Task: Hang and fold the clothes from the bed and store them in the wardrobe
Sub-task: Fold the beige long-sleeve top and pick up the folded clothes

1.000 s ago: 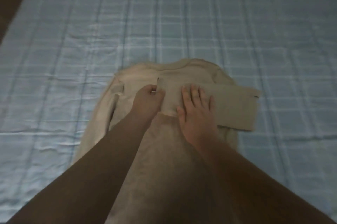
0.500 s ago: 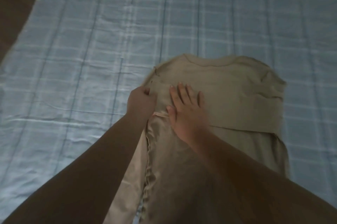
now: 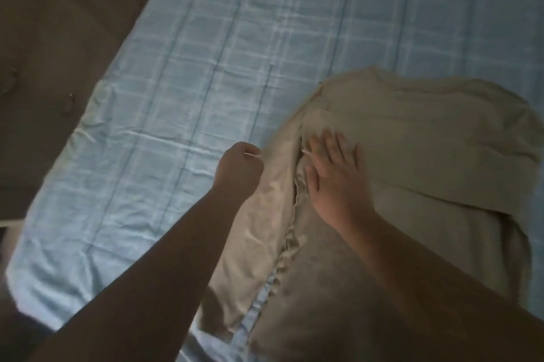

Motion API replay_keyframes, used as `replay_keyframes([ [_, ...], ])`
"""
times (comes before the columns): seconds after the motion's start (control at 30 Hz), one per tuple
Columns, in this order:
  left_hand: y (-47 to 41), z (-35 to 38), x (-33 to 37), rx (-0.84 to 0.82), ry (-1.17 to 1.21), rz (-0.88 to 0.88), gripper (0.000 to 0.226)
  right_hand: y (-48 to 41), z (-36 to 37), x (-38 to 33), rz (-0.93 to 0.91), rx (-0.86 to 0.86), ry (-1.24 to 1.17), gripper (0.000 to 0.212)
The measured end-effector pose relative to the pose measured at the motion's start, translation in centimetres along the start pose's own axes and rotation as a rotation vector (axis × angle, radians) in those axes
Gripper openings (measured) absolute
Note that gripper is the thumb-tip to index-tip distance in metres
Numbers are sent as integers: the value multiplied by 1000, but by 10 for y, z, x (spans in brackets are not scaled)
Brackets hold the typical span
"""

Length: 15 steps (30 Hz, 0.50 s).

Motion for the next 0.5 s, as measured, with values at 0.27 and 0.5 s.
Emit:
replay_keyframes([
  [0.27,50,-66,-101,25,-173,-20,26,71,5,-96,-206,-15,-79,56],
  [0.5,96,-83,-168,-274,-344,-19,23,119,42,-164,-246,-229,21,61],
])
Point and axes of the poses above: each hand's wrist, its own y-axis away from the middle knuckle, its own z-axis out of the palm, x = y × z, the point moved 7 cm from there along -y, towards the middle knuckle, and after that the axes turned 7 degrees about y, right-handed, at the moved point
